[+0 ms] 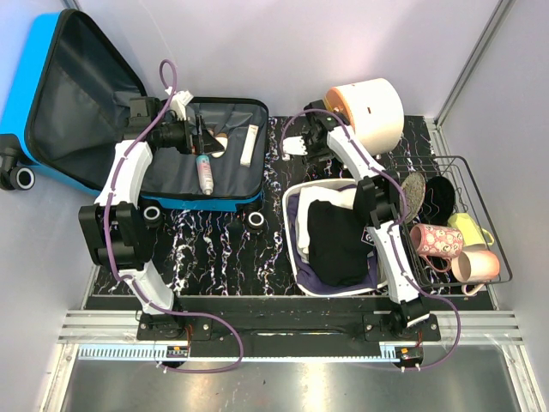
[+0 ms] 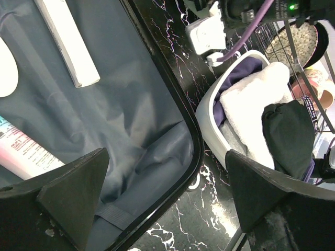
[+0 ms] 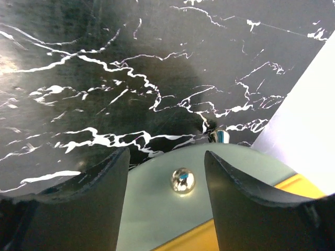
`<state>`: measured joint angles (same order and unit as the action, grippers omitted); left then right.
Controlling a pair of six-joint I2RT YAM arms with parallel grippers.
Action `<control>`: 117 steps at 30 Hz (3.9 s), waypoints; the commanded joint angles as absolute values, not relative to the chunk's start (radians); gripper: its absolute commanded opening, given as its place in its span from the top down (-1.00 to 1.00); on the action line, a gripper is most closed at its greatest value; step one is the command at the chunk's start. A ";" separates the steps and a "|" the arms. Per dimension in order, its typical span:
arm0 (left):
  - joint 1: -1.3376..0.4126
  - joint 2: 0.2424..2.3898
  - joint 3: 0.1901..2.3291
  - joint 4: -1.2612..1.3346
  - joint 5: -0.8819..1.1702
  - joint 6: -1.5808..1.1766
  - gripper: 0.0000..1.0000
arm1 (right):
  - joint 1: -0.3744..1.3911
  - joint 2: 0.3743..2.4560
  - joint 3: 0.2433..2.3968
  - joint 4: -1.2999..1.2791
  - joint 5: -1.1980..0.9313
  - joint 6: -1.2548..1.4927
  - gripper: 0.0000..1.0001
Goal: Open, take out, and arrange the luggage
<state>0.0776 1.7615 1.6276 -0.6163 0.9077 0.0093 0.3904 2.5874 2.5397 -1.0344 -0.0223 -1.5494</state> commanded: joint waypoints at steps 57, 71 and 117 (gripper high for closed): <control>0.094 1.770 1.675 -0.591 0.991 0.006 -0.98 | 0.377 2.477 2.253 -0.666 0.278 -1.680 0.09; 0.094 1.799 1.710 -0.591 0.996 0.003 -0.98 | 0.411 2.430 2.209 -0.594 0.143 -1.689 0.92; 0.114 1.764 1.669 -0.485 0.558 -0.144 -0.98 | 0.545 2.200 2.076 -0.563 0.036 -1.381 -0.43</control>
